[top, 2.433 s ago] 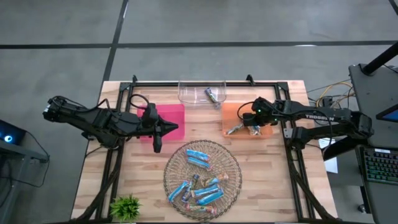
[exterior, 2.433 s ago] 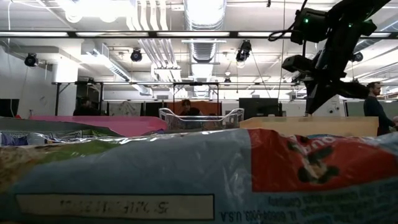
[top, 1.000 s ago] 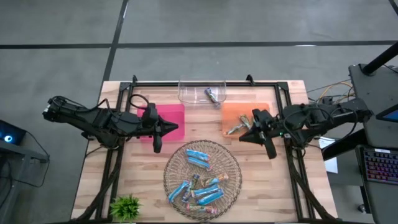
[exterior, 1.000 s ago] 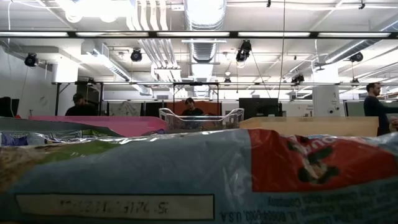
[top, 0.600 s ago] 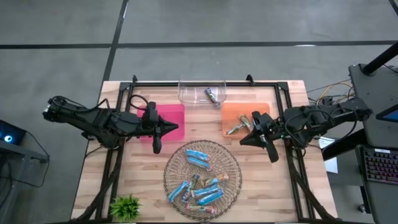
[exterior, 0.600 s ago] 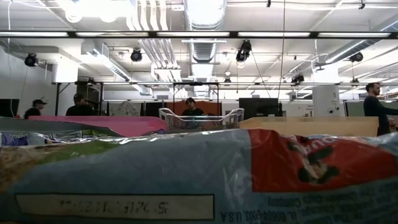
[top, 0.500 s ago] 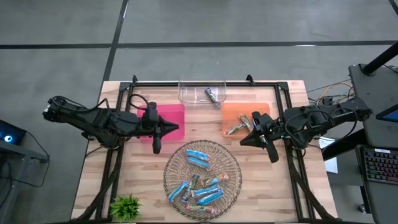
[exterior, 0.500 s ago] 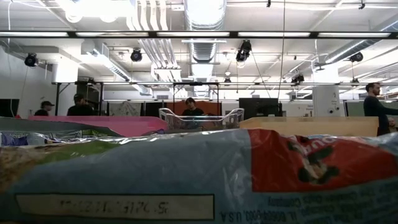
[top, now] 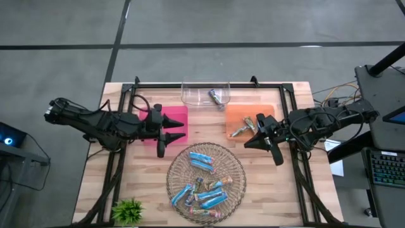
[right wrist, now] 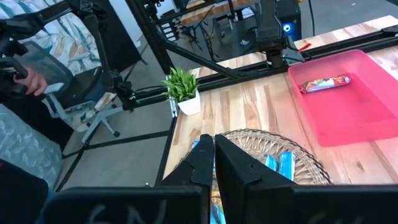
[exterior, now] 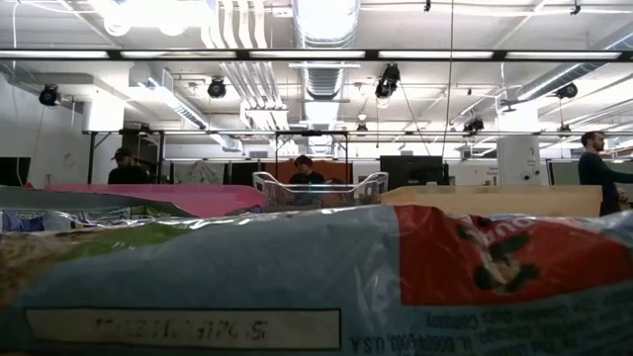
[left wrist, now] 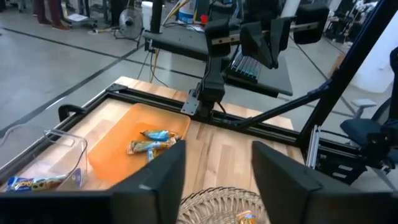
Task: Pick and place Granola Bars by type
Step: Put the red granola bar into the pink bin
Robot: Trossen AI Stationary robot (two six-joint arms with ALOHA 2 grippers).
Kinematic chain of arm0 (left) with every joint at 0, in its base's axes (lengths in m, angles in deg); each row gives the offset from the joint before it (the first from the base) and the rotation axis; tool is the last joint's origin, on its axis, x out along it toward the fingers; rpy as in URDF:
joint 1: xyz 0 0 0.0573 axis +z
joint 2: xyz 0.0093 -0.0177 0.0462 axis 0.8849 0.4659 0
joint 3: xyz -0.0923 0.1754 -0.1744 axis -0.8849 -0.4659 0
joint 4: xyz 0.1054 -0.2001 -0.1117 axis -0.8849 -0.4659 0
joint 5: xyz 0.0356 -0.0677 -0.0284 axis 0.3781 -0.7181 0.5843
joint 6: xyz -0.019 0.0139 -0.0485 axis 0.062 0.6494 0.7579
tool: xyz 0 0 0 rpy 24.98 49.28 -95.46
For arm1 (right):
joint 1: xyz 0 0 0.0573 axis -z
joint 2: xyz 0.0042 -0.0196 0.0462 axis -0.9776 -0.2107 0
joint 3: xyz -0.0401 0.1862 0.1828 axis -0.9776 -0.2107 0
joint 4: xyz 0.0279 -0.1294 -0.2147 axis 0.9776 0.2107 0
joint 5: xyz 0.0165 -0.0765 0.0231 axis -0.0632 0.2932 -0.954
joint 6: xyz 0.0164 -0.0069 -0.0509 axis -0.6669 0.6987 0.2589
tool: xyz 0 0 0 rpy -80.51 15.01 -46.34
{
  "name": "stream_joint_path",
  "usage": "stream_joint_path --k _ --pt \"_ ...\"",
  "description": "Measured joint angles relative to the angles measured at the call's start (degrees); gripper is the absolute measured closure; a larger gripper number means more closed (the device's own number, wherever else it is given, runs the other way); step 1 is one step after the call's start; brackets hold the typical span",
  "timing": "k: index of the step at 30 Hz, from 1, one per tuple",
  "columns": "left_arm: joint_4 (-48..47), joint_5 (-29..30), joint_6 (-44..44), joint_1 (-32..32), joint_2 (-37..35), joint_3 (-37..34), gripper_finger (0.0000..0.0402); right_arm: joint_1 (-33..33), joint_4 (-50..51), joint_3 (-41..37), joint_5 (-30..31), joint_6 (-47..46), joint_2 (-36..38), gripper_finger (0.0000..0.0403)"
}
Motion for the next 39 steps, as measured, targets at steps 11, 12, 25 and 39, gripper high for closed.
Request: stream_joint_path --k 11,12,25,39 --pt "0.3 -1.3 -2.0 0.0 4.0 0.0 0.0162 0.0 0.0 0.0 0.0 -0.5 0.0 0.0394" --pt "0.2 -2.1 -2.1 0.0 4.2 0.0 0.0162 0.0 0.0 0.0 0.0 -0.5 0.0 0.0394" --pt "-5.5 -10.0 -2.8 0.0 10.9 5.1 0.0164 0.0 0.0 0.0 0.0 -1.1 0.0 0.0394" --pt "-32.1 -12.7 -9.0 0.0 25.4 22.8 0.0164 0.0 0.6 0.0 0.0 -1.3 0.0 0.0394"
